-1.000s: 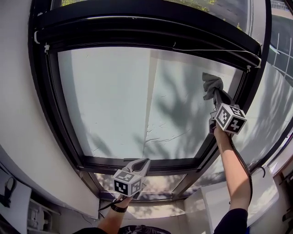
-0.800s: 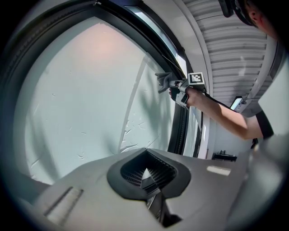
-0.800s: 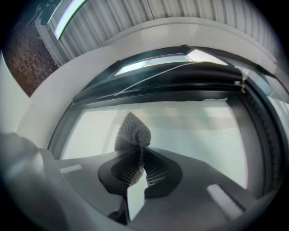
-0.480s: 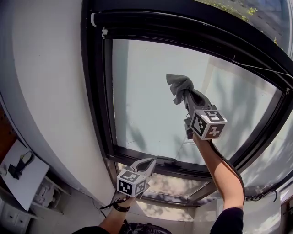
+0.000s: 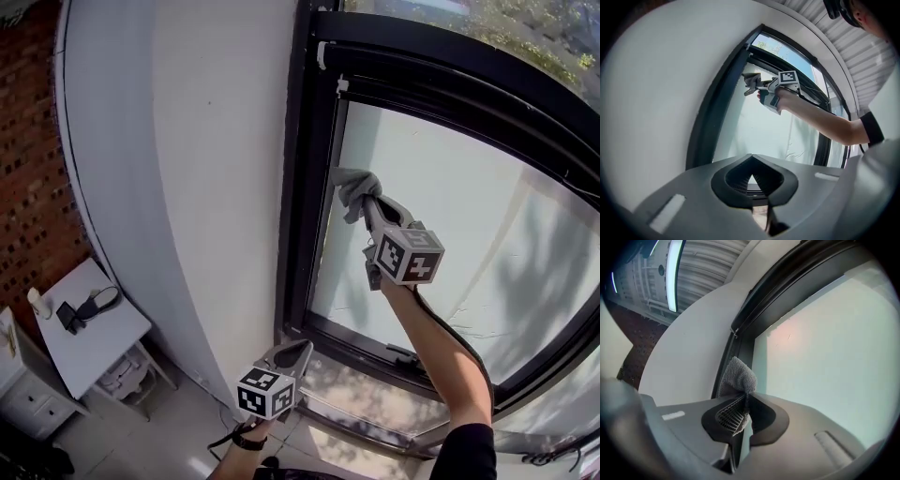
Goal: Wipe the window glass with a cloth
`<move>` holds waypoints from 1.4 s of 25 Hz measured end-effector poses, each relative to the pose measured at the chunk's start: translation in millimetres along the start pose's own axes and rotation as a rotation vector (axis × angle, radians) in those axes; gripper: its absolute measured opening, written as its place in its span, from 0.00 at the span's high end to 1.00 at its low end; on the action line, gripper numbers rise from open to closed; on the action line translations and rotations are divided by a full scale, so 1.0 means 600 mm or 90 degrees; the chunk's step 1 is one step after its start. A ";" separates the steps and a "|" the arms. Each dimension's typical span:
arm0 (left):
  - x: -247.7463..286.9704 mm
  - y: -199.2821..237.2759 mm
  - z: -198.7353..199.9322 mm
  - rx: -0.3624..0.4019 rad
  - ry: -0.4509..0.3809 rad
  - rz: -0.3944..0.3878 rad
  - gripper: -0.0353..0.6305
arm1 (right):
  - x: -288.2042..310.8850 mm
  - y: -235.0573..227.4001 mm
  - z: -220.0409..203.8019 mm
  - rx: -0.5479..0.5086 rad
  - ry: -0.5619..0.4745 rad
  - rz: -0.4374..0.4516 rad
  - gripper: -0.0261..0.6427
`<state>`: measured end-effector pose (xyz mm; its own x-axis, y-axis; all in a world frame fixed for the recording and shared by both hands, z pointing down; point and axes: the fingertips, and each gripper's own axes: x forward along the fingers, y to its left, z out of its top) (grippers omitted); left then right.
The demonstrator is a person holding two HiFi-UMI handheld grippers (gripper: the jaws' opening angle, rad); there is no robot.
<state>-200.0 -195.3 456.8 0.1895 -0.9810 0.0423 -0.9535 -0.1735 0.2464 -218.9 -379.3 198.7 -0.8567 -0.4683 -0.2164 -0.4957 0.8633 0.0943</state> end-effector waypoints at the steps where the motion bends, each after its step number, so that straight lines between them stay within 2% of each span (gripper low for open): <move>1: -0.011 0.012 0.003 -0.001 -0.003 0.011 0.94 | 0.012 0.004 -0.004 0.001 -0.001 0.000 0.94; 6: -0.053 0.048 0.013 -0.006 -0.017 0.047 0.94 | 0.052 0.000 -0.035 0.028 0.018 -0.013 0.94; 11: -0.045 0.050 0.016 -0.004 -0.015 0.042 0.94 | 0.034 -0.020 -0.047 0.017 0.027 -0.022 0.94; 18: 0.010 0.004 0.014 0.004 -0.006 -0.023 0.94 | -0.030 -0.079 -0.028 0.001 0.020 -0.057 0.94; 26: 0.078 -0.061 -0.006 0.002 0.020 -0.098 0.94 | -0.125 -0.164 -0.016 -0.062 0.021 -0.121 0.94; 35: 0.148 -0.174 -0.023 -0.001 0.048 -0.216 0.94 | -0.264 -0.283 -0.001 -0.075 0.030 -0.224 0.94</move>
<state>-80.6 -262.9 448.5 0.5124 -0.8583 0.0291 -0.8329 -0.4884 0.2604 1.1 -451.6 217.6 -0.6353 -0.7428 -0.2114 -0.7716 0.6219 0.1336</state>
